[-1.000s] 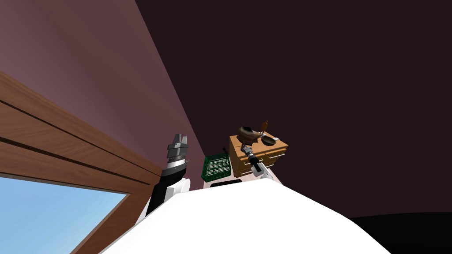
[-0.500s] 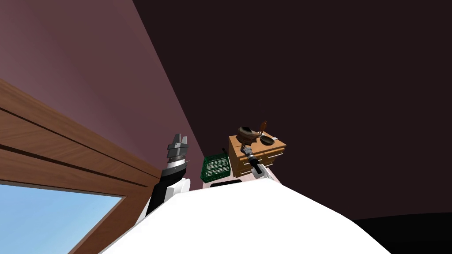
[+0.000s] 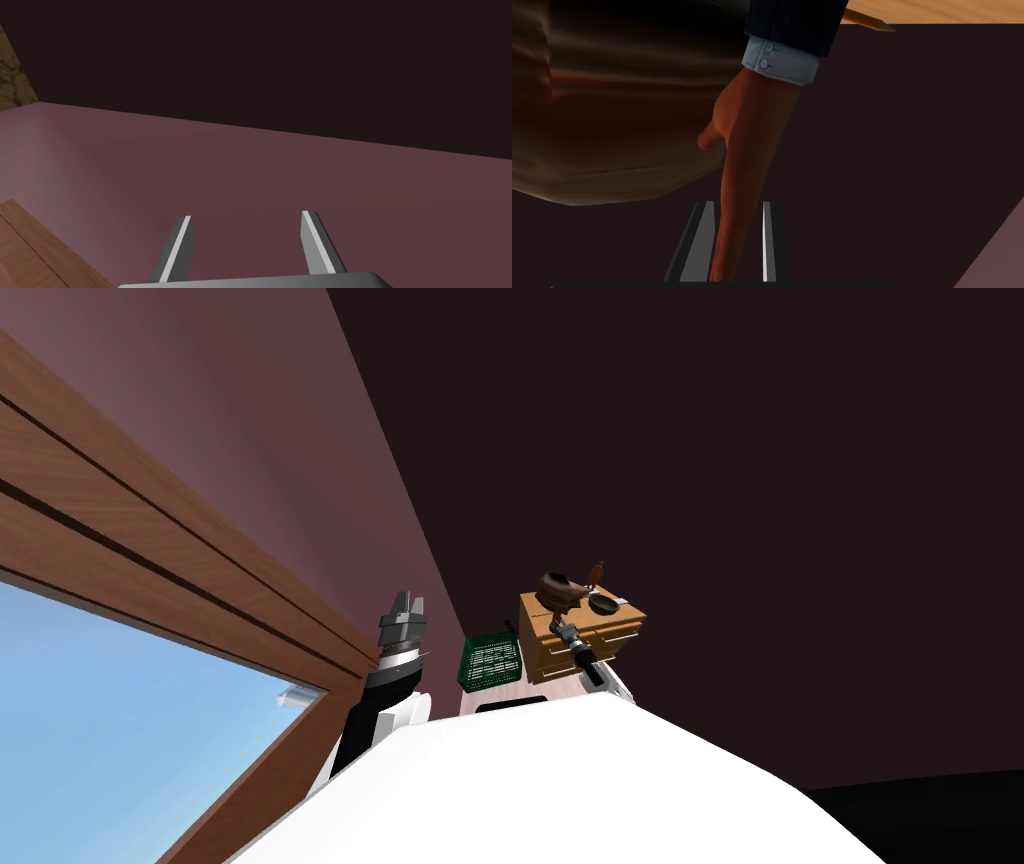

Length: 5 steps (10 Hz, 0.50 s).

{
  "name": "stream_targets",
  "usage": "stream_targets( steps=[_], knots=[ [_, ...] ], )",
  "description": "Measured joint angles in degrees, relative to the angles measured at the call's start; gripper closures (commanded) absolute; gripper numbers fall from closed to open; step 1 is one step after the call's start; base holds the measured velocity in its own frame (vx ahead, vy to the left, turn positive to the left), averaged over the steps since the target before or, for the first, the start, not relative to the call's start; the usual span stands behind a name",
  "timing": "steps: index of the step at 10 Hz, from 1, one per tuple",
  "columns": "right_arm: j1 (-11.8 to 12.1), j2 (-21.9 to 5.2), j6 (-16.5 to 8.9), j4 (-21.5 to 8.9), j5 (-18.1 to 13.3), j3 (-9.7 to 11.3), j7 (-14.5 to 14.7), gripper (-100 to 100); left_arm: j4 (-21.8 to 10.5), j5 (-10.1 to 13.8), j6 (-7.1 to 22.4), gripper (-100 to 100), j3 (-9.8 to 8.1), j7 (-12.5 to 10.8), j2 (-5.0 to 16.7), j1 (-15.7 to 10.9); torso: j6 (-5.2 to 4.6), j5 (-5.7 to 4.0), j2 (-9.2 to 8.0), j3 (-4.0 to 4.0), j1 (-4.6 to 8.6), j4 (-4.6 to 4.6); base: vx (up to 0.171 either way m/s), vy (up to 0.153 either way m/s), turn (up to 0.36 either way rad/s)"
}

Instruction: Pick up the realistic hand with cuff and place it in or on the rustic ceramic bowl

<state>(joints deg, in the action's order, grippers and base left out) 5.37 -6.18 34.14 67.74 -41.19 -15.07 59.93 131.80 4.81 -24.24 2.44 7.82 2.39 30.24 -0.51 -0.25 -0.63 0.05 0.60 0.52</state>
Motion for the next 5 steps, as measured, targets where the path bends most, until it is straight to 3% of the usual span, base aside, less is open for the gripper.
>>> stream_targets(
  steps=[1,5],
  knots=[
    [1.27,-0.66,-0.83,1.92,-0.94,0.18,-0.54,100,0.00,0.00,0.00,0,0.00,0.00,0.00,0.00,0.04,0.03,0.16,-0.08,-0.04,0.02,-0.052,-0.033,0.097],
    [2.94,-5.30,0.20,3.65,-5.62,-2.65,0.64,100,0.00,0.00,0.00,0,0.00,0.00,0.01,0.00,0.03,0.12,0.17,-0.10,0.13,0.03,-0.074,-0.073,0.116]
  ],
)
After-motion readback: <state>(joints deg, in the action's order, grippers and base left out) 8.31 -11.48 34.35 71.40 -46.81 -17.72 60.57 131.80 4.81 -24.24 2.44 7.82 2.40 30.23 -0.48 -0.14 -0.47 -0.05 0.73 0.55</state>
